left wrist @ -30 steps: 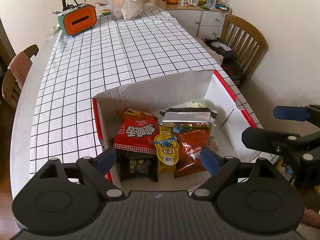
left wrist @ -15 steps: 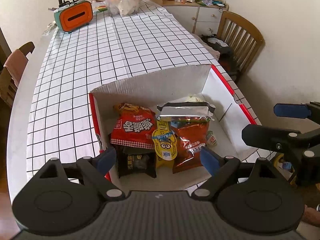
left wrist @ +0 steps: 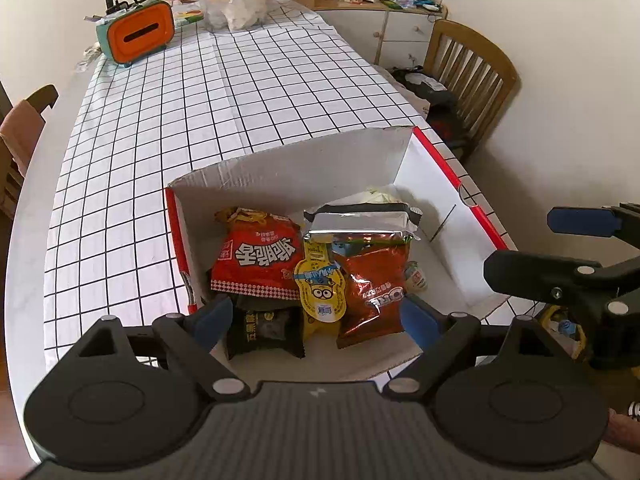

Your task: Organize snacks

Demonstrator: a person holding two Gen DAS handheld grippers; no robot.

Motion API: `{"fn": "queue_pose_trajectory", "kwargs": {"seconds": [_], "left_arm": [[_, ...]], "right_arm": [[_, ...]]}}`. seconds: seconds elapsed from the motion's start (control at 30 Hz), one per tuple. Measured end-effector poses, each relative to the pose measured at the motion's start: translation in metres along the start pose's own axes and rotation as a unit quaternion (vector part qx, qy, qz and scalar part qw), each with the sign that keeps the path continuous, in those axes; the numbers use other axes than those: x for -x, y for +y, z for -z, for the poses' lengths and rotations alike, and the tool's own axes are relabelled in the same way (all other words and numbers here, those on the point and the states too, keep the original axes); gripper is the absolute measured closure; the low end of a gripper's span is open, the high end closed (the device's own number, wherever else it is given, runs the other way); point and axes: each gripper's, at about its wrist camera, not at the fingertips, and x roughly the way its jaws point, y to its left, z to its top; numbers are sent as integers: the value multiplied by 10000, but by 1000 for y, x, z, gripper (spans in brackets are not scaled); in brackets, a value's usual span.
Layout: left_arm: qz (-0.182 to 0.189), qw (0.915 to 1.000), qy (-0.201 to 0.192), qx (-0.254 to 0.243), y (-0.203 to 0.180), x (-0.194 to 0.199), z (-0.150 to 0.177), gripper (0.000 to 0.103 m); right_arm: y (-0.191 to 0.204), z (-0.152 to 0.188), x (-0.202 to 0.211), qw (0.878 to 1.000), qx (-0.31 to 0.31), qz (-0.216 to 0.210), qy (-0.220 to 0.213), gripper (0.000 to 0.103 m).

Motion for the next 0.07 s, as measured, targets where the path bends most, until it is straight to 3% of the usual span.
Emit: {"fn": "queue_pose_trajectory", "kwargs": {"seconds": [0.07], "left_arm": [[-6,10000,2,-2,0,-1,-2,11]], "right_arm": [[-2,-2,-1,10000,-13,1,-6,0]]}}
